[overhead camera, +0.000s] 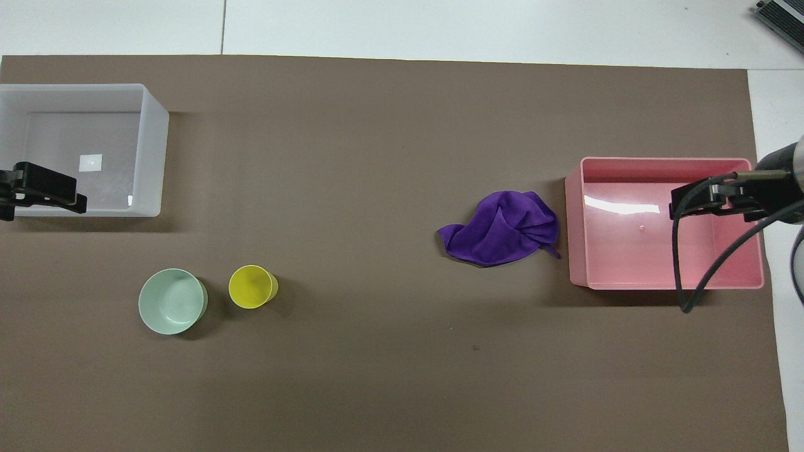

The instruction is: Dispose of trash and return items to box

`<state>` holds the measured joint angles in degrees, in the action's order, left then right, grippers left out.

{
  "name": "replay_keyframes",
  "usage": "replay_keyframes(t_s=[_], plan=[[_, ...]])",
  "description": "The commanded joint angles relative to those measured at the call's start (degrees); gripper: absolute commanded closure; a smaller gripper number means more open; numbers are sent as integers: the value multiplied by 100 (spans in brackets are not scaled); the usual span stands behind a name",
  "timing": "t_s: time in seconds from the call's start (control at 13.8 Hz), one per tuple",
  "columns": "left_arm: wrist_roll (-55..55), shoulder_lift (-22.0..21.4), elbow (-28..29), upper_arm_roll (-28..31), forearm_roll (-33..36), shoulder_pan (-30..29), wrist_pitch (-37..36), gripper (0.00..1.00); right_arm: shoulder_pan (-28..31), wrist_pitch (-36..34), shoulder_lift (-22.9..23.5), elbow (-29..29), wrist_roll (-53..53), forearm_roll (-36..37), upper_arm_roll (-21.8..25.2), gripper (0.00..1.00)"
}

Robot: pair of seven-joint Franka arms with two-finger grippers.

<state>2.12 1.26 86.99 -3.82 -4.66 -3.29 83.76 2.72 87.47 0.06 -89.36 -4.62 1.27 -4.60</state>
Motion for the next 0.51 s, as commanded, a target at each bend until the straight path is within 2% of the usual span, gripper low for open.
replay_keyframes(t_s=[0.0, 0.29, 0.43], plan=[[16, -117, 55, 12, -8, 108, -315, 0, 62, 16, -59, -64, 22, -39, -40, 0], [148, -205, 37, 4, -17, 170, -492, 0, 62, 33, -59, -64, 66, -39, -41, 0], [131, -188, -15, 12, 9, 170, -405, 0, 10, 409, -59, -125, 22, -57, -49, 0]])
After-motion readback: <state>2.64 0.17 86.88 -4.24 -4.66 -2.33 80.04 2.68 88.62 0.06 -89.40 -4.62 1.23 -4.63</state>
